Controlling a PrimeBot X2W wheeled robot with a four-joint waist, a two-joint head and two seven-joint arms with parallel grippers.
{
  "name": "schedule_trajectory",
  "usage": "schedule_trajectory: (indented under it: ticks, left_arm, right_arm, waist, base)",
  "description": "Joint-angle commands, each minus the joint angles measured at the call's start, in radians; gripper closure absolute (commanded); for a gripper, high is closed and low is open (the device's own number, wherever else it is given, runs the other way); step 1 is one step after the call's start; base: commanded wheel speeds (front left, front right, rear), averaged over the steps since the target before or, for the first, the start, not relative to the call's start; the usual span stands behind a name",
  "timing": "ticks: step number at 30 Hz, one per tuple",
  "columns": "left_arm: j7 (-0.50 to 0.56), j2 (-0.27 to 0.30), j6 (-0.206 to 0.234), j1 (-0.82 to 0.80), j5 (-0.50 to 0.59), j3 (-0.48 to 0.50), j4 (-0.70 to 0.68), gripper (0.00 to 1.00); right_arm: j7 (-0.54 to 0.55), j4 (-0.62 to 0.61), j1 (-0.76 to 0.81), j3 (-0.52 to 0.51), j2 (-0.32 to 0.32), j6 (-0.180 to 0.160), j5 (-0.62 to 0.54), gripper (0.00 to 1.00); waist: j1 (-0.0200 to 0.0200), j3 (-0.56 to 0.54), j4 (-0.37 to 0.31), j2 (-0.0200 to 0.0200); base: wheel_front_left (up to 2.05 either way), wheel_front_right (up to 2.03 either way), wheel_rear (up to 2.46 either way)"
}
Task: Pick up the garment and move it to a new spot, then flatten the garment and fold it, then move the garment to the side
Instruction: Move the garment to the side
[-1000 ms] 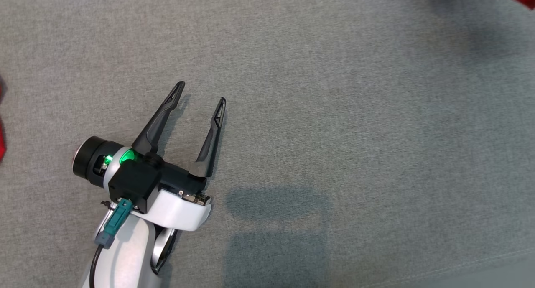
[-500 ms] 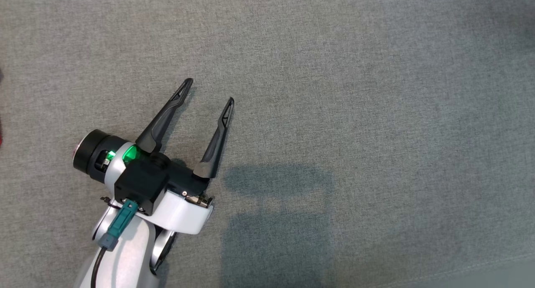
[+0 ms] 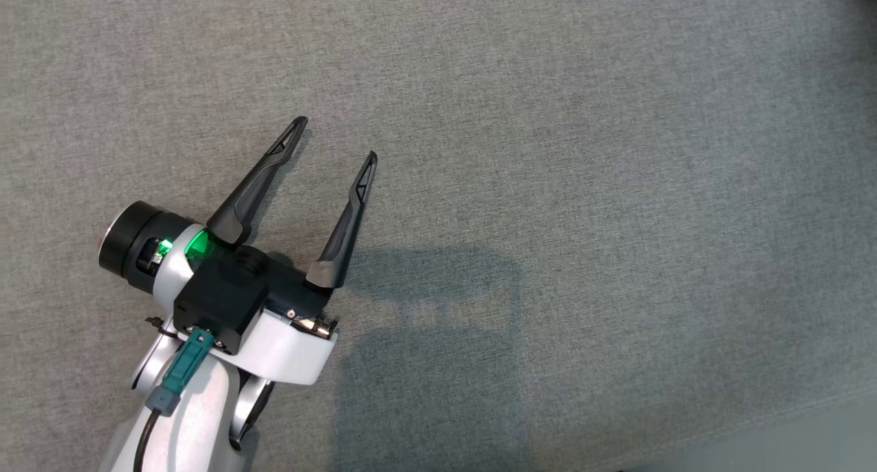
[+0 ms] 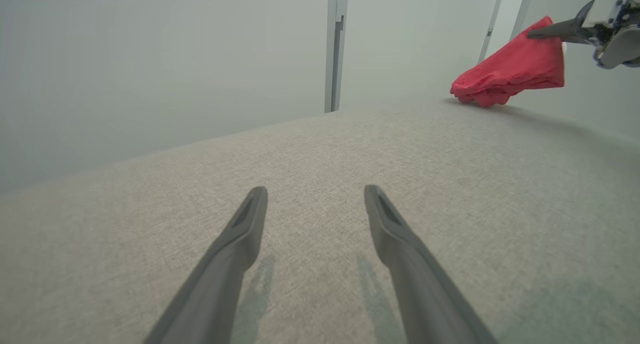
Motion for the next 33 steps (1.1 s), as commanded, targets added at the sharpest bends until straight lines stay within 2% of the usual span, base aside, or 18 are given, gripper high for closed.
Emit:
schedule_trajectory:
  ticks: [1,14,28,29,30,31,33]
  left_arm:
    - [0.012,0.011,-0.004,-0.012,0.007,0.020,-0.014,0.00]
    - [0.024,0.019,-0.004,-0.010,-0.011,0.009,-0.024,0.00]
    - [0.013,0.017,0.002,-0.016,-0.026,-0.010,-0.014,0.00]
    - [0.011,0.016,0.002,-0.017,-0.026,-0.011,-0.012,0.00]
    - [0.010,0.015,0.003,-0.018,-0.027,-0.013,-0.010,0.00]
    - [0.008,0.015,0.004,-0.018,-0.028,-0.014,-0.008,0.00]
    - [0.003,0.013,0.006,-0.018,-0.031,-0.015,-0.001,0.00]
  right_arm:
    - [-0.011,0.007,0.057,-0.013,-0.020,0.004,-0.011,1.00]
    - [0.024,0.182,0.139,-0.018,0.047,0.004,0.042,1.00]
    - [0.073,0.295,0.140,-0.002,0.094,0.004,0.064,1.00]
    - [0.072,0.304,0.137,-0.001,0.094,0.004,0.064,0.87]
    - [0.071,0.313,0.134,0.000,0.095,0.004,0.062,0.29]
    - [0.072,0.320,0.132,0.002,0.095,0.004,0.060,0.00]
    - [0.069,0.334,0.129,0.007,0.092,0.004,0.053,0.00]
  waist:
    - [0.0000,-0.001,-0.010,0.0000]
    - [0.0000,-0.020,-0.038,0.0000]
    - [0.0000,-0.038,-0.032,0.0000]
    - [0.0000,-0.041,-0.031,0.0000]
    - [0.0000,-0.044,-0.029,0.0000]
    - [0.0000,-0.047,-0.028,0.0000]
    - [0.0000,-0.057,-0.026,0.0000]
  base:
    - [0.00,0.00,0.00]
    - [0.00,0.00,0.00]
    - [0.00,0.00,0.00]
    - [0.00,0.00,0.00]
    - [0.00,0.00,0.00]
    - [0.00,0.00,0.00]
    - [0.00,0.00,0.00]
